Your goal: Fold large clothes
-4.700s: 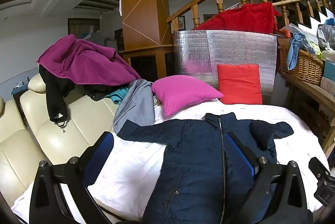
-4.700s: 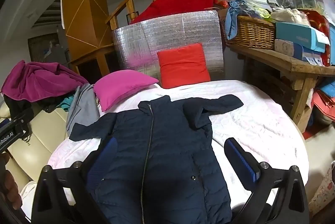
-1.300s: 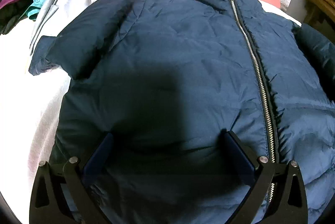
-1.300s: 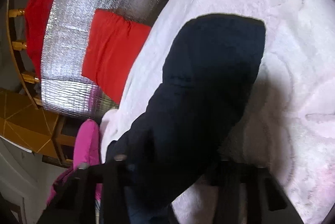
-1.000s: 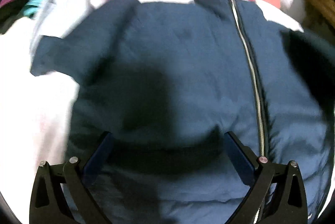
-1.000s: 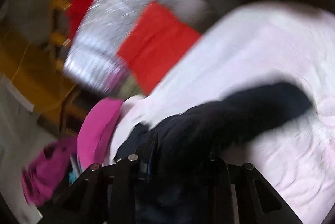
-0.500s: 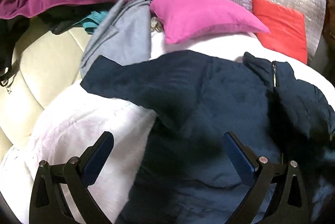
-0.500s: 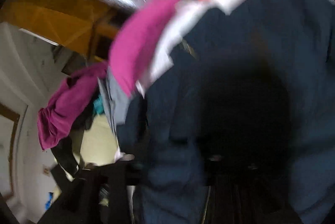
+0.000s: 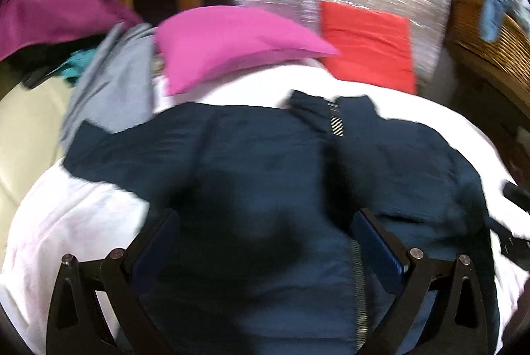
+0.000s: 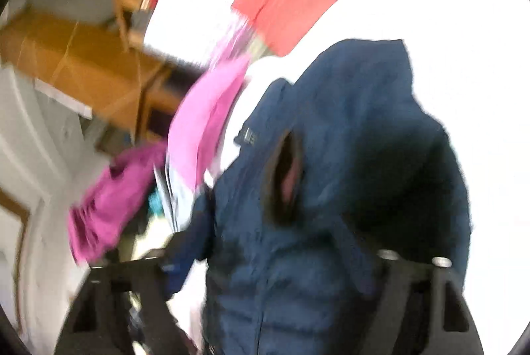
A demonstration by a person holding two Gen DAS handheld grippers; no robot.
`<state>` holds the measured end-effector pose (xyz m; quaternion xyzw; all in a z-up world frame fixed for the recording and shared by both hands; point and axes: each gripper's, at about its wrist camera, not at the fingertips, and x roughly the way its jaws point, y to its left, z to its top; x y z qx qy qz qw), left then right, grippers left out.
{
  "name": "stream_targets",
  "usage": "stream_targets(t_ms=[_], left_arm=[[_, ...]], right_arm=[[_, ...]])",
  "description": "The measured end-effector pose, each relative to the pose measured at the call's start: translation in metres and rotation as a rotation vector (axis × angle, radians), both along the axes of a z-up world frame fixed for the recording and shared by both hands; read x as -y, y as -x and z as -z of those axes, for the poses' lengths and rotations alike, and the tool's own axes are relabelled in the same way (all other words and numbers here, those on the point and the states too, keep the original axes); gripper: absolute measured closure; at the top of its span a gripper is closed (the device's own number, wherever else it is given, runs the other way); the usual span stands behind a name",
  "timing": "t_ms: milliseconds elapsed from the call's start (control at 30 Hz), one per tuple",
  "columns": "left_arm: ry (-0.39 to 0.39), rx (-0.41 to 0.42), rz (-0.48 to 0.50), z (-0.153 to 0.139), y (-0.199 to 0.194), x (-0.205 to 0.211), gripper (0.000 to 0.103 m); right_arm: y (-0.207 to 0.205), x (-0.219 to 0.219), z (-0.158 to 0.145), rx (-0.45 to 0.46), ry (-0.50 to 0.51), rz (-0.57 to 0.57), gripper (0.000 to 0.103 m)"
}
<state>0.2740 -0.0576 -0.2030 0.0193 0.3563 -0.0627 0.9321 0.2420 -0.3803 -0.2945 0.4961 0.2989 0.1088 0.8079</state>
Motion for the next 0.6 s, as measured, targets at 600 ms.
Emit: stream_targets(t_ms=[600], left_arm=[[-0.560,0.145,0.243,0.025,-0.006,0.153,0.000]], right_arm=[[-0.030,0.023,0.052,-0.263,-0.235,0.058,0.067]])
